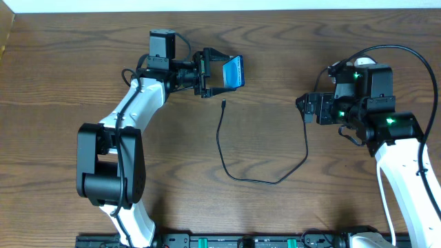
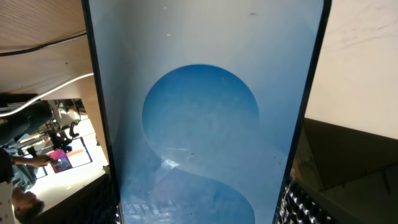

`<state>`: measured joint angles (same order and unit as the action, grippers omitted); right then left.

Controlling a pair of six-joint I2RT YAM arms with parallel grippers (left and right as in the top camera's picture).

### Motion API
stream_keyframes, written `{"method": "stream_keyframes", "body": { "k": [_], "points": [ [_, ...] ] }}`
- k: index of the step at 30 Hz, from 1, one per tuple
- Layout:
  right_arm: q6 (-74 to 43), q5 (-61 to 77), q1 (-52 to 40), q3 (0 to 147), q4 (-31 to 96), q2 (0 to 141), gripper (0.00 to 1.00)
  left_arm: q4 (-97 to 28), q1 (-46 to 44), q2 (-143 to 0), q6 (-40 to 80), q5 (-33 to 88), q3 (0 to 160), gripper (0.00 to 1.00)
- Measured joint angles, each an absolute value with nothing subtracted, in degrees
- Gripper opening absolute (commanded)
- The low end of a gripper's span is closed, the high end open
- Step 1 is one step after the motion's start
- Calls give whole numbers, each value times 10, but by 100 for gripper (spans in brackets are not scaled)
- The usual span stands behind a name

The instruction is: Plug charger to phone and switch on socket

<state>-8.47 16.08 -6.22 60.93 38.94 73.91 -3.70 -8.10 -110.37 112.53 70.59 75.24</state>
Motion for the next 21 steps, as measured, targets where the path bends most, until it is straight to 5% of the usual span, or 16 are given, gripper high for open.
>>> {"method": "stream_keyframes", "body": {
  "k": [21],
  "points": [
    [-85, 161, -62, 609, 394, 739, 99, -37, -81, -1104, 1107, 706, 752, 65]
  ]
}}
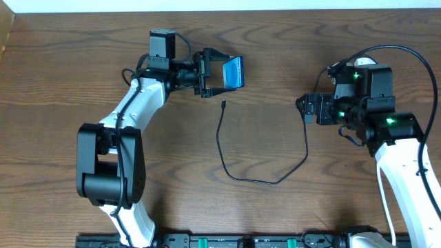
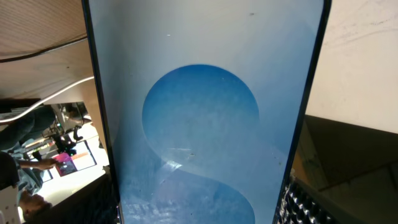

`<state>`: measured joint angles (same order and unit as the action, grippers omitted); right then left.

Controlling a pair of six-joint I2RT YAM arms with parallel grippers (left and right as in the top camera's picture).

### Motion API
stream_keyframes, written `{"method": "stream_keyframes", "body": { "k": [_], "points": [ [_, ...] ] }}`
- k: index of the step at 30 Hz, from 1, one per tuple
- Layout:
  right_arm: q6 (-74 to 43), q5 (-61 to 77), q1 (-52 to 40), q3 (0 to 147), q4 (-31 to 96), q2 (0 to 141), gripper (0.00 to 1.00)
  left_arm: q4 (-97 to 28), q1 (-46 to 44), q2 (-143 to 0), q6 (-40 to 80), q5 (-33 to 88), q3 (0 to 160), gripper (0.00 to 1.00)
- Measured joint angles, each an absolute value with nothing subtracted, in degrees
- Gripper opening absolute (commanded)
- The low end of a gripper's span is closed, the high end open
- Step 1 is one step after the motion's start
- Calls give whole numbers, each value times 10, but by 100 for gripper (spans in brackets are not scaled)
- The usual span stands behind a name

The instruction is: Plug charger to phone and switch on socket

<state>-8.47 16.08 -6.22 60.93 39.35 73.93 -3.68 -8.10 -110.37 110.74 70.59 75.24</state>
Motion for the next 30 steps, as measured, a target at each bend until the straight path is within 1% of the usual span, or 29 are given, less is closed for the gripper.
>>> {"method": "stream_keyframes", "body": {
  "k": [23, 30],
  "points": [
    [-85, 161, -62, 609, 394, 739, 99, -37, -116, -1104, 1103, 688, 752, 65],
    [-85, 171, -62, 609, 391, 739, 99, -37, -118, -1104, 1075, 682, 752, 64]
  ]
}}
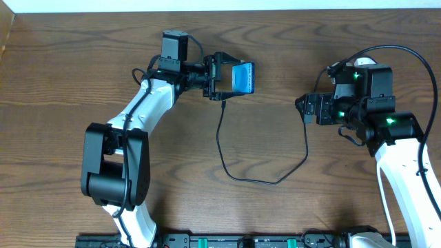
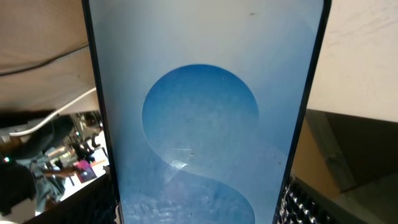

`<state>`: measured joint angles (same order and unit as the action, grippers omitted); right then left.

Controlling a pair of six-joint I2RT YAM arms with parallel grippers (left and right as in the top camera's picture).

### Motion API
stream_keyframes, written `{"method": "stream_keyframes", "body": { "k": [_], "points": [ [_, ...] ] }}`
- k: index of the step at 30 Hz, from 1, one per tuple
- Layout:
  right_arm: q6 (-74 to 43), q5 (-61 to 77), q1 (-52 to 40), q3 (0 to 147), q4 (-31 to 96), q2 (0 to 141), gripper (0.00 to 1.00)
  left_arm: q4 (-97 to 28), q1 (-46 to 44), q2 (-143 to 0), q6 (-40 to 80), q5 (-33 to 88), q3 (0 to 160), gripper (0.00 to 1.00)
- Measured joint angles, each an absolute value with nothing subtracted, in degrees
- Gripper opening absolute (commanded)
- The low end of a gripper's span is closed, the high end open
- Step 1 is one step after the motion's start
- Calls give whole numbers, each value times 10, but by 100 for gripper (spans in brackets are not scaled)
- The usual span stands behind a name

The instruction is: Plug charger to phone and switch on socket

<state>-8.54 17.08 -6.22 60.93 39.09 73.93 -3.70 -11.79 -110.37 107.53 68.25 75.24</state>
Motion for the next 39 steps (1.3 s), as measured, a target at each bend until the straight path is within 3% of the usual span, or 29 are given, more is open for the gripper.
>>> {"method": "stream_keyframes", "body": {
  "k": [13, 23, 39],
  "points": [
    [-114, 218, -95, 610, 319, 750, 99, -40, -124, -1104, 930, 576, 752, 64],
    [-156, 224, -164, 611, 210, 810, 97, -53, -129, -1104, 896, 501, 752, 64],
    [-236, 225, -221, 611, 82, 914, 77, -103, -135, -1104, 888, 461, 752, 64]
  ]
}}
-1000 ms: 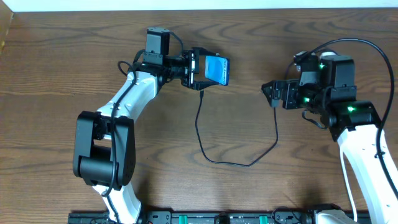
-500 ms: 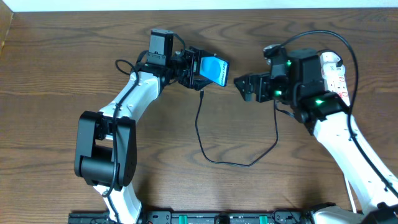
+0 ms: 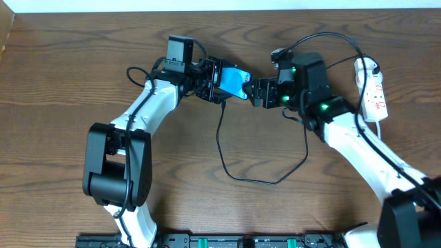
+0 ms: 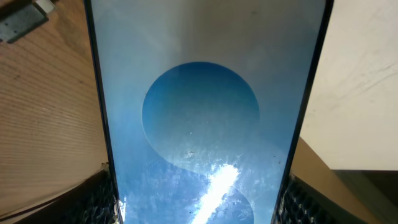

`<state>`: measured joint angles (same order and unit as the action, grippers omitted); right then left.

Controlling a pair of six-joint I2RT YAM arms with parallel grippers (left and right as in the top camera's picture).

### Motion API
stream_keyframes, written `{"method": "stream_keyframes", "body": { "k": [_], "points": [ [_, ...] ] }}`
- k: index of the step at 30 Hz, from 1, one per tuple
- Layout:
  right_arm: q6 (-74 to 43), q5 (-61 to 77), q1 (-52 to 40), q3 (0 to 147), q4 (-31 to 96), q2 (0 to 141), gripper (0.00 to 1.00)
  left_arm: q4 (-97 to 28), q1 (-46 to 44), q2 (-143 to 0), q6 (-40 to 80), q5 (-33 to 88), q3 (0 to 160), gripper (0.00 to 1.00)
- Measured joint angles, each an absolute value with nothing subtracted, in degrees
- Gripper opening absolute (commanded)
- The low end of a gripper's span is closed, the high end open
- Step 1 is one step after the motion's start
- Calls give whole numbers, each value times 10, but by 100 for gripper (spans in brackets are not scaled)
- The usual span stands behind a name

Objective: Plug charger to phone and switch on socket
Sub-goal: 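Bring the right gripper to the phone and grip its right edge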

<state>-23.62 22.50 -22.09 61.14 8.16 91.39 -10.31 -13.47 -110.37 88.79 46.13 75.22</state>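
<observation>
The phone (image 3: 235,82), blue screen lit, is held off the table with my left gripper (image 3: 222,81) shut on its left end. In the left wrist view the phone's screen (image 4: 199,112) fills the frame between the ribbed pads (image 4: 102,199). My right gripper (image 3: 253,92) sits right at the phone's right end and looks open, with nothing seen in it. The black charger cable (image 3: 222,148) loops over the table. Its plug end (image 3: 224,104) lies just below the phone. A silvery connector (image 4: 25,15) shows on the wood at the wrist view's top left.
A white power strip (image 3: 370,86) lies at the right side of the table, behind my right arm. The cable's loop spreads over the middle towards the front. Both forearms meet over the back middle of the brown wooden table (image 3: 83,62).
My right arm has moved from the right side of the table to the middle, its gripper now at the phone's right end. The left gripper with the phone has shifted slightly and tilted towards the table.
My left gripper held the phone raised at the back, left of the cable's plug end, and the right arm rested at the right. Then the phone was further right, above the plug end. Now the right gripper is at the phone's free end.
</observation>
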Motion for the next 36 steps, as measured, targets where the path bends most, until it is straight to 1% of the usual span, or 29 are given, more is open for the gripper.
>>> {"method": "stream_keyframes", "body": {
  "k": [3, 9, 14, 17, 24, 28, 36],
  "points": [
    [-241, 225, -229, 611, 74, 929, 75, -103, -143, -1104, 887, 461, 752, 64],
    [-248, 220, -242, 611, 67, 939, 69, -103, -163, -1104, 887, 461, 752, 64],
    [-251, 209, -243, 611, 66, 952, 61, -103, -171, -1104, 887, 461, 752, 64],
    [-252, 205, -243, 611, 65, 958, 54, -103, -171, -1104, 887, 461, 752, 64],
    [-253, 197, -244, 611, 49, 963, 35, -103, -171, -1104, 887, 461, 752, 64],
    [-253, 192, -244, 611, 48, 963, 32, -103, -171, -1104, 887, 462, 752, 64],
    [-253, 184, -244, 611, 44, 963, 32, -103, -171, -1104, 887, 462, 752, 64]
  ]
}}
